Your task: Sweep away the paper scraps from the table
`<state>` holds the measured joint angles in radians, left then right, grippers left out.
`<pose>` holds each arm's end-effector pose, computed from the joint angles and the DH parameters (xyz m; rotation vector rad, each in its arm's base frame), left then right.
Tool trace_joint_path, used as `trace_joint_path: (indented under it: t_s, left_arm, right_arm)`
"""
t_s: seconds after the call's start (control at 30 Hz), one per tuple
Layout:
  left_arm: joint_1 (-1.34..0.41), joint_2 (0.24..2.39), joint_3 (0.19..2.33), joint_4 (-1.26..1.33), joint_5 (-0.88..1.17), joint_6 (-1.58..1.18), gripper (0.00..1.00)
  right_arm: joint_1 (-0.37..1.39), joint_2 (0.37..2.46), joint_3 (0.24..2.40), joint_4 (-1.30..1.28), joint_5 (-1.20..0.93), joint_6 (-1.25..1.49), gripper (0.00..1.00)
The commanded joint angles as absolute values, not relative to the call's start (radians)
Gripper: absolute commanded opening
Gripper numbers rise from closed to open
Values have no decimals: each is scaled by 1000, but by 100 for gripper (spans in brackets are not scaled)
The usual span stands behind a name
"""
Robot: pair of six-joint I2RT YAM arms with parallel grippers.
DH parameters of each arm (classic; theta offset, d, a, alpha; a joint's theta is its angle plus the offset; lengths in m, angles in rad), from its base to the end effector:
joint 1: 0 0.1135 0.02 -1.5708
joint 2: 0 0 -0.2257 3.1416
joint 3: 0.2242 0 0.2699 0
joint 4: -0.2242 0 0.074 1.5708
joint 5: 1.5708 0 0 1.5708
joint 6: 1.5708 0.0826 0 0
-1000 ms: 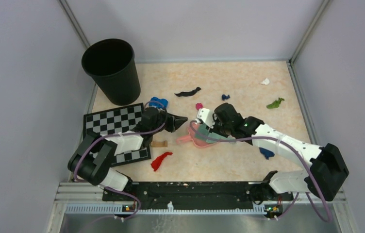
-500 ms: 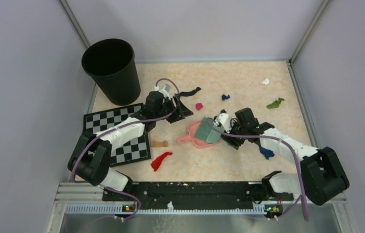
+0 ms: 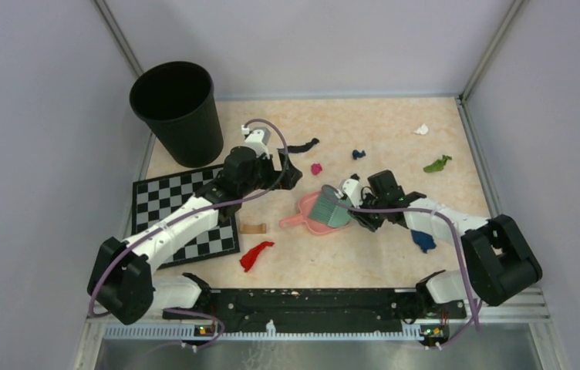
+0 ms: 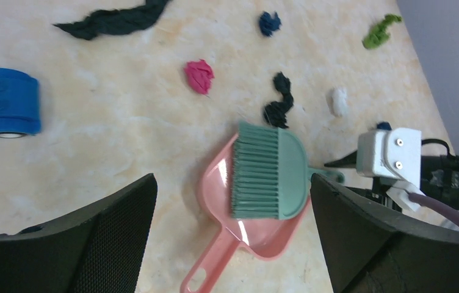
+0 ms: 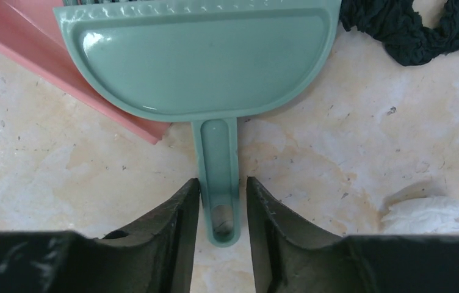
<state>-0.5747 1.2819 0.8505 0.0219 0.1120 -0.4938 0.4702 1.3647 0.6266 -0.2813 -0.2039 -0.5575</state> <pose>0.2997 -0.2051 0.2122 0.1595 2.0616 -0.7900 0.2509 0.1463 0.0698 -1.3297 2.2044 0.2312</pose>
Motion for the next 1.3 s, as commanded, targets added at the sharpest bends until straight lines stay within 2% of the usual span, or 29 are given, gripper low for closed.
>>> trace_joint_path:
  t_s: [0.0,0.1,0.2,0.3,0.57,0.7,0.9,1.03,1.27]
  left_arm:
    - [-571,1245,829,45,-54,-479,99]
    - [-569,1236,811,82,-25,-447,99]
    - [-571,1205,791,126,93,-345,95]
    - [-577,1183,768,184,154,-291,86]
    - [-788,1183,854,81,65,17,78]
    - [-855,1140,830,61,82,141,77]
    - [-975,1040,731,129,129,367,77]
    - [-1049,1027,763,25,143,530,71]
    - [-1093,1035,758,-54,156,632,70]
  right_arm:
    - [469,1415,637,-283,-213,-574,31]
    - [468,1426,646,-302,-211,-578,14]
    - [464,1408,668,-333,-197,-577,6]
    - [454,1361,700,-379,-208,-573,0]
    - [429,1237,837,-556,-314,-536,0]
    - [415,1228,894,-615,-419,-487,0]
    - [414,1254,969,-708,-607,-453,0]
    - [414,1303,1021,-805,-766,-478,0]
    - [413,1402,1054,-939,-960,-556,0]
